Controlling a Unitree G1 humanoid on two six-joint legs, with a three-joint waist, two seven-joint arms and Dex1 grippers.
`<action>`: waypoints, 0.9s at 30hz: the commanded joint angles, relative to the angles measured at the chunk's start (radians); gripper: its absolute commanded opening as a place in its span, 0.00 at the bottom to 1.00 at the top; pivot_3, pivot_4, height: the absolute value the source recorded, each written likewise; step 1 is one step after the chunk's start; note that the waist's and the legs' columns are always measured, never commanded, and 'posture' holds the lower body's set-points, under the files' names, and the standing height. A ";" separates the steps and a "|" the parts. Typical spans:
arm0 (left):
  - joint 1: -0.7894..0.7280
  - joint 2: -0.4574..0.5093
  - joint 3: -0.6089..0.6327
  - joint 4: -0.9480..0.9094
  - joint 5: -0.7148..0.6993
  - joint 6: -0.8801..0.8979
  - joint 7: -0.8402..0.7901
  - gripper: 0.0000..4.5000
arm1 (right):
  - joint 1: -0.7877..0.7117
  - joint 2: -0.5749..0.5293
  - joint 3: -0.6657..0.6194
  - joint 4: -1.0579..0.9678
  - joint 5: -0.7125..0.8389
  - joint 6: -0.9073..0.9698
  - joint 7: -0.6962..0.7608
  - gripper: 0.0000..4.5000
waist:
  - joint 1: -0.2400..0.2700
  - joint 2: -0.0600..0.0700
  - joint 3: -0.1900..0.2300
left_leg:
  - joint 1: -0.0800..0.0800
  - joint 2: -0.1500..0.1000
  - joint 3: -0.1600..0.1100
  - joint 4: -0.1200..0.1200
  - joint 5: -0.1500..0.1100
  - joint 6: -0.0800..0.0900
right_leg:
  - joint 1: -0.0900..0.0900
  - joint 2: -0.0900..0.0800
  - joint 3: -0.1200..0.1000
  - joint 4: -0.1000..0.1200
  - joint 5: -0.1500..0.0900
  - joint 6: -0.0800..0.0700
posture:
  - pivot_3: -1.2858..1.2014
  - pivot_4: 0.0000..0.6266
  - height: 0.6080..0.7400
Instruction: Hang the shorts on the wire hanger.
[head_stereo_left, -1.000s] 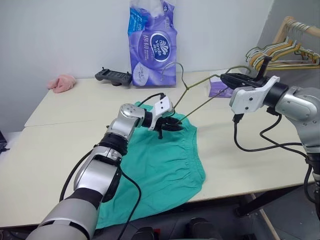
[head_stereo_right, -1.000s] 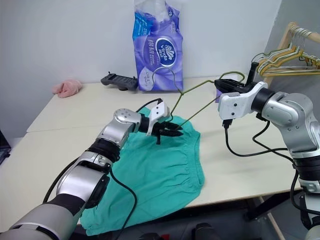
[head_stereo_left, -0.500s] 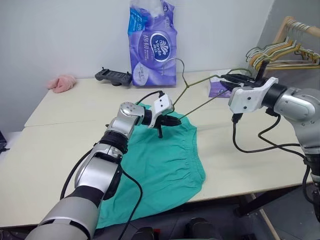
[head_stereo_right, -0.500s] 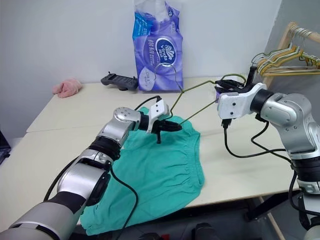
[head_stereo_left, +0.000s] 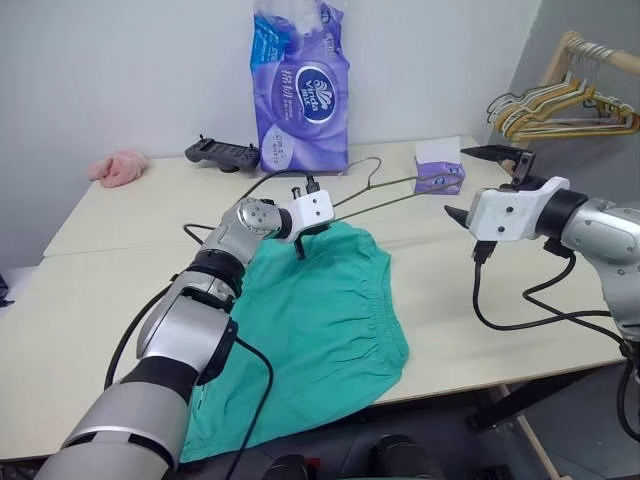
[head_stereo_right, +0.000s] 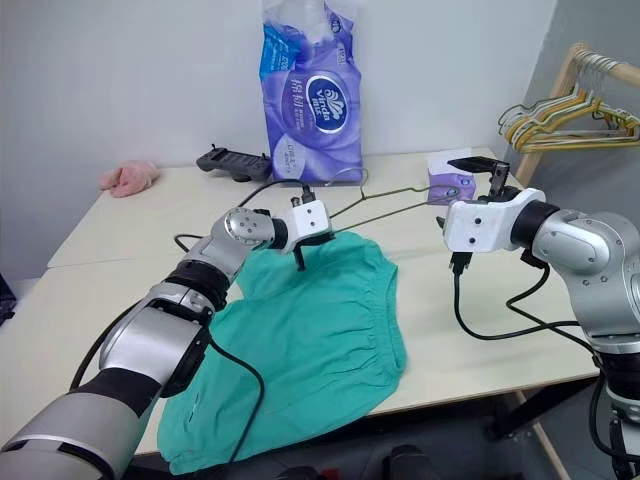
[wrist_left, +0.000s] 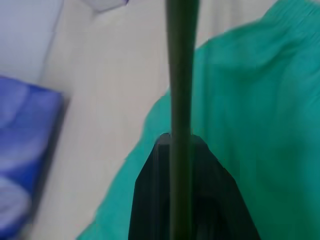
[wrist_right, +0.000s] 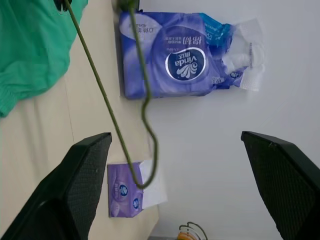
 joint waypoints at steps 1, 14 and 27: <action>-0.058 0.012 -0.044 0.008 0.095 -0.076 0.152 0.00 | -0.031 0.012 0.003 -0.035 -0.032 0.120 0.001 0.99 | 0.002 -0.001 0.000 | 0.000 0.000 0.000 0.000 0.000 0.000 | 0.000 0.000 0.000 0.000 0.000 0.000 | 0.43 0.04 1.00; -0.103 0.027 -0.112 0.036 0.247 -0.181 0.404 0.00 | -0.028 0.023 0.160 0.124 -0.099 0.245 0.058 0.99 | 0.003 -0.001 0.001 | -0.001 -0.001 0.001 0.001 0.000 0.001 | -0.001 -0.001 0.000 0.000 0.000 0.001 | 0.44 0.04 1.00; -0.076 0.053 -0.102 0.014 0.239 -0.194 0.372 0.00 | -0.129 0.098 0.196 0.411 -0.145 0.084 -0.078 0.99 | 0.003 -0.001 0.001 | -0.005 -0.001 0.001 0.001 0.000 0.001 | -0.005 -0.001 0.000 0.001 0.000 0.001 | 0.46 0.05 1.00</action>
